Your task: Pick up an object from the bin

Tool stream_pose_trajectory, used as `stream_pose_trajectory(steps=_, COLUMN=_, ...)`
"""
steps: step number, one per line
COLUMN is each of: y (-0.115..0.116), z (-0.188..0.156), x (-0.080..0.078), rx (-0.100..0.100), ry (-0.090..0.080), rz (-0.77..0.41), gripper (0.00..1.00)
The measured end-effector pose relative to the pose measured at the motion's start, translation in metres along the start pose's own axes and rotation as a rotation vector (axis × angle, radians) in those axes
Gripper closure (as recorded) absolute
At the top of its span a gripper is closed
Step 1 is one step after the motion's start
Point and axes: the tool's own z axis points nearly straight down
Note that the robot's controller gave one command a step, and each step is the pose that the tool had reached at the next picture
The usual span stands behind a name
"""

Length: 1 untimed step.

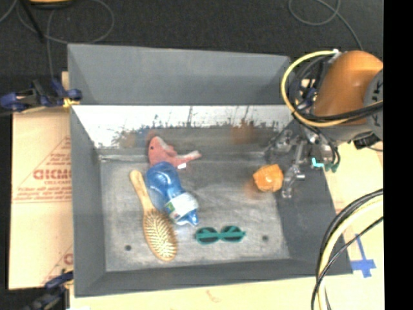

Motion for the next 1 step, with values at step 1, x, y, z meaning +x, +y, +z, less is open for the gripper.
stream_pose_trajectory(steps=1, y=0.0002, z=-0.0043, x=-0.0021, rx=0.002, ry=-0.008, rz=-0.003, gripper=0.00)
